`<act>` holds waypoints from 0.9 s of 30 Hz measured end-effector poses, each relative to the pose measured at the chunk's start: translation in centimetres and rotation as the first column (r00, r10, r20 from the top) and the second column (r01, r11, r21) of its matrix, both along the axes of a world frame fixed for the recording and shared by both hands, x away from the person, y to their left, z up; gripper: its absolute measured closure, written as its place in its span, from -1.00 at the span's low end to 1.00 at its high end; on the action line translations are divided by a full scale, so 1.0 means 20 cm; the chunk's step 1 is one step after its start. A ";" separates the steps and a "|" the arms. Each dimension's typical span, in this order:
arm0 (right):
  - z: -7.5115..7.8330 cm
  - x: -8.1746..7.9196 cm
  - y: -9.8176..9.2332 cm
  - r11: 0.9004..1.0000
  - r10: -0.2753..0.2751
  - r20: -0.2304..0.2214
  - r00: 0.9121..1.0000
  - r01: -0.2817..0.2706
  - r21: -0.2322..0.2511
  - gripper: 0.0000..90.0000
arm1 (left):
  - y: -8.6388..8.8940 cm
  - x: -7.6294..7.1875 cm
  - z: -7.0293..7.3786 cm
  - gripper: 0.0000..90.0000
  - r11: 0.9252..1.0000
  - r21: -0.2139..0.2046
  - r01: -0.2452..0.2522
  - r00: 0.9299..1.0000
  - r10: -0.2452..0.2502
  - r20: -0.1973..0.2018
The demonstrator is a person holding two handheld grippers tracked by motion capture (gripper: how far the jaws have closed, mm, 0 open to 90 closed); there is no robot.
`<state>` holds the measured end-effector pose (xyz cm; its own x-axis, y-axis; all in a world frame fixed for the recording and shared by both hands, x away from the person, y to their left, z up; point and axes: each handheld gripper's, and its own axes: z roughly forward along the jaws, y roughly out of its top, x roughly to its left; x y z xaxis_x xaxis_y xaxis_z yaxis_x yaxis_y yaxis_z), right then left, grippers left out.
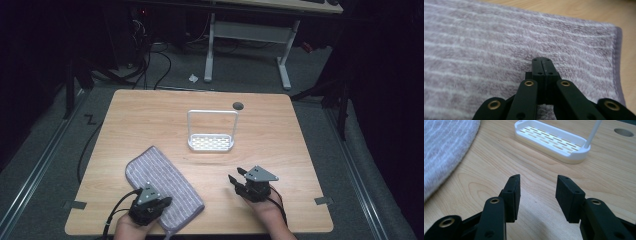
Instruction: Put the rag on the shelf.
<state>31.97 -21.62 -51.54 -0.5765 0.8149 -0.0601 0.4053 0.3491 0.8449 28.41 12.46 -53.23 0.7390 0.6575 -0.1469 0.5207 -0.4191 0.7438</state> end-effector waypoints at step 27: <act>0.07 0.13 0.49 0.975 0.223 -0.100 0.970 -0.221 0.025 0.97 | 0.09 -0.04 0.04 0.87 0.998 -0.044 -0.035 0.999 0.036 0.025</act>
<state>34.62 -11.86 -50.06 -0.7457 0.6660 0.0182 0.4028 0.4288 0.8086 27.64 14.33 -52.39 0.7194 0.6765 -0.1573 0.5153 -0.3681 0.7739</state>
